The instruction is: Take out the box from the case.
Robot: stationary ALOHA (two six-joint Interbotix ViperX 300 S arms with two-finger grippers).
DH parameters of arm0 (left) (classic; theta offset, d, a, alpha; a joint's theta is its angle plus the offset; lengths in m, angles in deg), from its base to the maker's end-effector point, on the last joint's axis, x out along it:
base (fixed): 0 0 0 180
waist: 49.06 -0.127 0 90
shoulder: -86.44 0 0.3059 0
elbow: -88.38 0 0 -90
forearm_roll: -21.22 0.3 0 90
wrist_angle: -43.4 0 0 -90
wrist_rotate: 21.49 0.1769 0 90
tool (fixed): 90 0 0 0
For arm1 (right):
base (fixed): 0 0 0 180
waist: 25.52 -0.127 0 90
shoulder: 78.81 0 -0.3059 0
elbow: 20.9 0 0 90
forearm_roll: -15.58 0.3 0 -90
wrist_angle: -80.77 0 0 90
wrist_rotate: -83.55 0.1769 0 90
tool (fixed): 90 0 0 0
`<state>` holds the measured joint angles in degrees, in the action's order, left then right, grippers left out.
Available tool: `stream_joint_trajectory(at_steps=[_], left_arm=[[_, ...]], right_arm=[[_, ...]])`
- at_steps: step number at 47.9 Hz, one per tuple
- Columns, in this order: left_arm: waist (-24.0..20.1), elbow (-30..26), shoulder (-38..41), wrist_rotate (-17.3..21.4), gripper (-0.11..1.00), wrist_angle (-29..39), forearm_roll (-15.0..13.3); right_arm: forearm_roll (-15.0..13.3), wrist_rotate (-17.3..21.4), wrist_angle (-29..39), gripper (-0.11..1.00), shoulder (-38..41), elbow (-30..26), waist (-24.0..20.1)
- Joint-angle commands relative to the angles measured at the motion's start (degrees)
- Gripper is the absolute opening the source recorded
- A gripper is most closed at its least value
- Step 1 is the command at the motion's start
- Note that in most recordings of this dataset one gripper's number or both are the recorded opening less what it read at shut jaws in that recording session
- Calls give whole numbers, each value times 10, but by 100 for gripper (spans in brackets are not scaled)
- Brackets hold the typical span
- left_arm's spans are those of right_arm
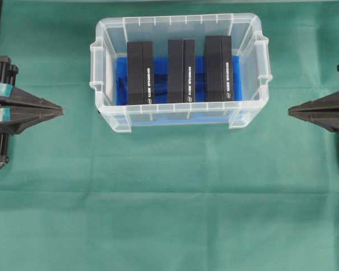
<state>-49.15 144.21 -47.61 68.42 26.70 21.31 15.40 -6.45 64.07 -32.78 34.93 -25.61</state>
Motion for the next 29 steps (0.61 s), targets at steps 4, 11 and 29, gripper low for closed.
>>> stream_joint_trajectory(at_steps=[4, 11, 29], left_arm=[[3, -21, 4, -9, 2, 33, 5], [3, -25, 4, -21, 2, 45, 5], [4, -73, -3, -23, 2, 83, 5]], right_arm=[[4, 2, 33, 0, 13, -11, 2], [4, 4, 91, 0, 18, -30, 4], [4, 18, 139, 0, 7, -105, 4]])
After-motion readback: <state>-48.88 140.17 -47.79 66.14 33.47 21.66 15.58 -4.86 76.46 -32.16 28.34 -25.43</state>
